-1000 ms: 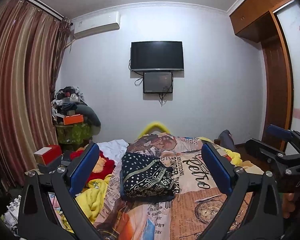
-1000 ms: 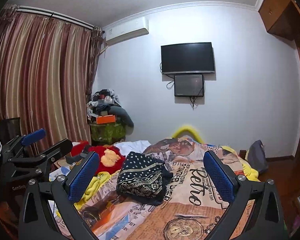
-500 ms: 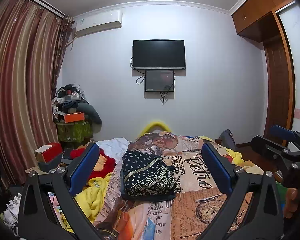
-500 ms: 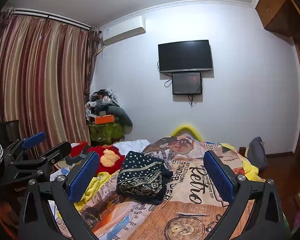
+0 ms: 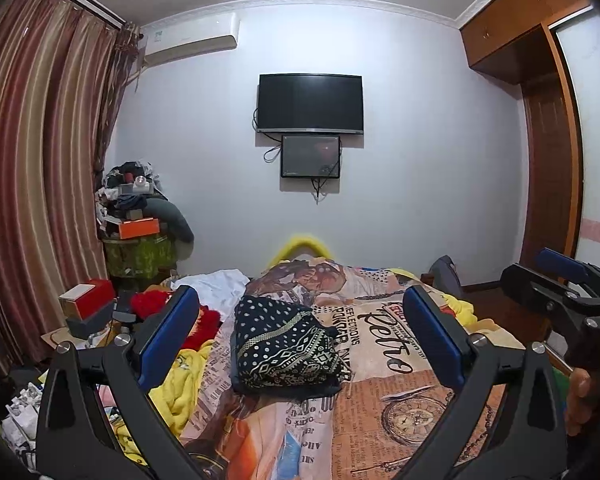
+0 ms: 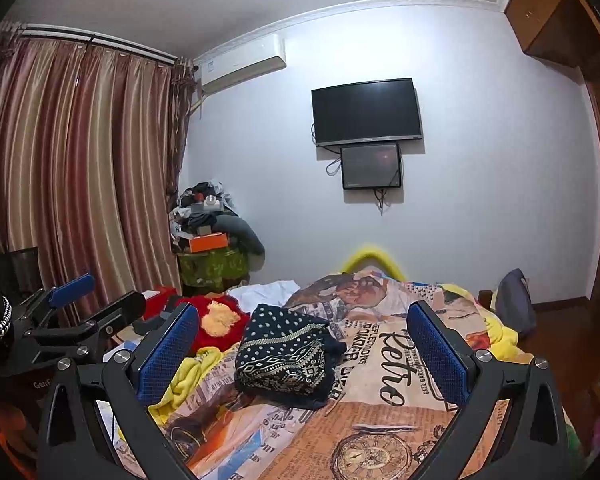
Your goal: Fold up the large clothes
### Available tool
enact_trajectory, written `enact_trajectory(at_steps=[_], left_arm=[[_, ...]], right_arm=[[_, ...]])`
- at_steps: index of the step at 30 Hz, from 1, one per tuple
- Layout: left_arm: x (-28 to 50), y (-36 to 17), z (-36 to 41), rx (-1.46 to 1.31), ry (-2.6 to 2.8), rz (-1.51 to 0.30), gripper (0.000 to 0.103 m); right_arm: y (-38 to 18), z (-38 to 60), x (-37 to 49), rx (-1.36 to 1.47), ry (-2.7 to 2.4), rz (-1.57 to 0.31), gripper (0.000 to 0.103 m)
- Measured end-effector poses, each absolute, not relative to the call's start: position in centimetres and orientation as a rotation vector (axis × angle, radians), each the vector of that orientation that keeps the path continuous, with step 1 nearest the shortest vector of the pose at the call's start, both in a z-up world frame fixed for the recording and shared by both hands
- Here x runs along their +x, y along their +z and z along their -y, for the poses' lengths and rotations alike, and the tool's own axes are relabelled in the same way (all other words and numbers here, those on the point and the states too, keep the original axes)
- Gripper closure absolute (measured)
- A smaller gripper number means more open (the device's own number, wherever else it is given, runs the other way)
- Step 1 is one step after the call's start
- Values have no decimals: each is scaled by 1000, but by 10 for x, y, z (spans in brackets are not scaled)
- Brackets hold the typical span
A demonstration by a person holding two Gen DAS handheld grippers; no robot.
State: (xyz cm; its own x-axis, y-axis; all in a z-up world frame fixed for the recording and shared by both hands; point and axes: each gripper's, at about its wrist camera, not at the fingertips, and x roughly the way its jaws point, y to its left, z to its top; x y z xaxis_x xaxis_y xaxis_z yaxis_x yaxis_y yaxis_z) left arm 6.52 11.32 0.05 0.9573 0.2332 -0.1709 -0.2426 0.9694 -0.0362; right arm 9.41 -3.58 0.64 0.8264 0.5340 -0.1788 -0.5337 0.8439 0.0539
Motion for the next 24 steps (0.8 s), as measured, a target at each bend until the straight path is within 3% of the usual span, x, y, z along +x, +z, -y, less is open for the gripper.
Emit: enact_trajectory(at_steps=[24], left_arm=[[59, 3, -107, -39, 196, -150, 0]], right_arm=[[8, 38, 91, 19, 560, -180, 0]])
